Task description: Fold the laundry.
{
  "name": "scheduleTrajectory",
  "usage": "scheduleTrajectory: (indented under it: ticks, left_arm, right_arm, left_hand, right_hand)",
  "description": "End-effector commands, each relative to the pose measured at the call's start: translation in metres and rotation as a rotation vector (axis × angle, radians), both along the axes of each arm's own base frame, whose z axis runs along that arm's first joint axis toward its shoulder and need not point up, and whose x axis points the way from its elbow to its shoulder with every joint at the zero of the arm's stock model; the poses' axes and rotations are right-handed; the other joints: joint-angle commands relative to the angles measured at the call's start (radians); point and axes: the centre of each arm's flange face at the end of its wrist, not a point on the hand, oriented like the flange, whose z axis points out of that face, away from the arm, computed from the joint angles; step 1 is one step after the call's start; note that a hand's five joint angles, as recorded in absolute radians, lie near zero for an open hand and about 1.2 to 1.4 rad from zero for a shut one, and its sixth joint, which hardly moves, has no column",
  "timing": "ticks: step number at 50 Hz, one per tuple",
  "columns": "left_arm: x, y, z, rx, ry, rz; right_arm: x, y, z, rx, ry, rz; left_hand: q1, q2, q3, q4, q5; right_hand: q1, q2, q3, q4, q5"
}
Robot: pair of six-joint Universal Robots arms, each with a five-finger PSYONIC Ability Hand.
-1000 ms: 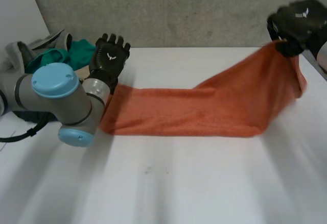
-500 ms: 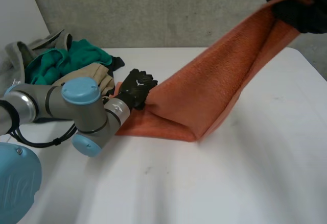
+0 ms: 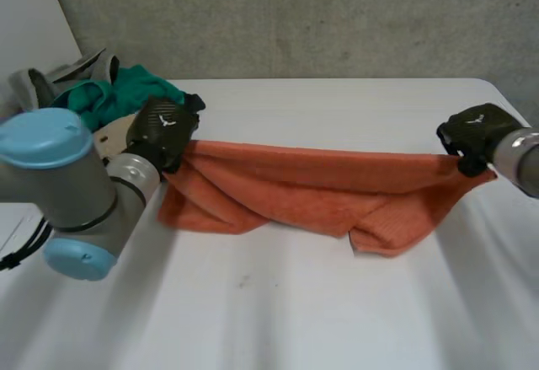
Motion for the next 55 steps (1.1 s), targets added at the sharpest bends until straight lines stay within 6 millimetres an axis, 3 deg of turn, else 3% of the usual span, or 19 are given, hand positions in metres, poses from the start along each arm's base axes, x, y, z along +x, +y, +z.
scheduleTrajectory:
  ticks: [1,2,3,6,7,11,14,18,22,27,30,33,34,39,43,45,46,47,55]
  left_arm:
    - [-0.034,-0.072,0.015,-0.328,-0.168,0.009]
    - [-0.038,-0.081,0.028,-0.396,-0.159,0.022]
    - [-0.046,-0.094,0.061,-0.547,-0.111,0.044]
    - [-0.052,-0.104,0.116,-0.773,0.007,0.082]
    - [-0.052,-0.104,0.147,-0.892,0.082,0.105]
    - [-0.052,-0.092,0.19,-1.018,0.219,0.125]
    - [-0.047,-0.085,0.198,-0.994,0.244,0.138]
    - [-0.041,-0.079,0.17,-0.845,0.205,0.151]
    - [-0.032,-0.063,0.137,-0.715,0.151,0.14]
    - [-0.021,-0.034,0.073,-0.508,0.046,0.114]
    - [-0.014,-0.015,0.031,-0.387,-0.018,0.097]
    - [-0.011,0.003,0.004,-0.305,-0.06,0.076]
    - [-0.01,0.015,-0.013,-0.257,-0.087,0.057]
    - [-0.006,0.046,-0.05,-0.136,-0.145,0.017]
    - [-0.001,0.058,-0.065,-0.075,-0.176,0.008]
    - [-0.001,0.06,-0.067,-0.066,-0.181,0.004]
    - [0.001,0.06,-0.064,-0.063,-0.18,0.007]
    - [0.001,0.059,-0.063,-0.064,-0.178,0.01]
    - [0.033,0.042,-0.03,-0.028,-0.15,0.087]
  right_arm:
    - [0.026,-0.061,0.018,-0.305,-0.028,-0.036]
    - [0.028,-0.068,0.029,-0.379,-0.044,-0.044]
    - [0.029,-0.08,0.053,-0.535,-0.073,-0.06]
    - [0.033,-0.09,0.089,-0.765,-0.123,-0.073]
    - [0.033,-0.091,0.114,-0.905,-0.158,-0.08]
    - [0.034,-0.081,0.157,-1.113,-0.21,-0.072]
    - [0.035,-0.077,0.164,-1.124,-0.211,-0.063]
    - [0.034,-0.07,0.159,-1.076,-0.201,-0.047]
    - [0.036,-0.064,0.126,-0.935,-0.168,-0.019]
    - [0.029,-0.052,0.061,-0.692,-0.116,-0.003]
    - [0.024,-0.032,0.029,-0.529,-0.092,0.016]
    - [0.021,-0.014,0.009,-0.399,-0.086,0.042]
    - [0.017,-0.004,-0.007,-0.304,-0.077,0.056]
    - [-0.002,0.017,-0.043,-0.081,-0.07,0.041]
    - [-0.015,0.024,-0.059,-0.005,-0.068,0.007]
    - [-0.02,0.024,-0.061,0.004,-0.068,-0.006]
    - [-0.024,0.022,-0.062,0.007,-0.067,-0.017]
    - [-0.025,0.022,-0.062,0.007,-0.067,-0.022]
    - [-0.034,0.015,-0.061,-0.016,-0.07,-0.045]
  left_hand:
    - [0.241,0.201,0.207,0.198,0.259]
    - [0.241,0.201,0.207,0.198,0.259]
    - [0.241,0.201,0.207,0.198,0.259]
    - [0.241,0.201,0.207,0.198,0.259]
    - [0.241,0.201,0.207,0.198,0.259]
    - [0.241,0.201,0.207,0.198,0.259]
    - [0.241,0.201,0.207,0.198,0.259]
    - [0.241,0.201,0.207,0.198,0.259]
    - [0.241,0.201,0.207,0.198,0.259]
    - [0.241,0.201,0.207,0.198,0.259]
    - [0.241,0.201,0.207,0.198,0.259]
    - [0.241,0.201,0.207,0.198,0.259]
    - [0.241,0.201,0.207,0.198,0.259]
    - [0.241,0.201,0.207,0.198,0.259]
    - [0.219,0.178,0.184,0.175,0.236]
    - [-0.009,-0.049,-0.044,-0.053,0.008]
    - [-0.295,-0.336,-0.33,-0.339,-0.278]
    - [-0.371,-0.411,-0.406,-0.415,-0.354]
    - [-0.709,-0.749,-0.744,-0.753,-0.692]
  right_hand:
    - [0.275,0.224,0.206,0.197,0.24]
    - [0.275,0.224,0.206,0.197,0.24]
    - [0.275,0.224,0.206,0.197,0.24]
    - [0.275,0.224,0.206,0.197,0.24]
    - [0.275,0.224,0.206,0.197,0.24]
    - [0.275,0.224,0.206,0.197,0.24]
    - [0.275,0.224,0.206,0.197,0.24]
    - [0.275,0.224,0.206,0.197,0.24]
    - [0.275,0.224,0.206,0.197,0.24]
    - [0.275,0.224,0.206,0.197,0.24]
    - [0.275,0.224,0.206,0.197,0.24]
    - [0.275,0.224,0.206,0.197,0.24]
    - [0.275,0.224,0.206,0.197,0.24]
    - [0.275,0.224,0.206,0.197,0.24]
    - [0.275,0.224,0.206,0.197,0.24]
    - [0.275,0.224,0.206,0.197,0.24]
    - [0.275,0.224,0.206,0.197,0.24]
    - [0.275,0.224,0.206,0.197,0.24]
    - [0.275,0.224,0.206,0.197,0.24]
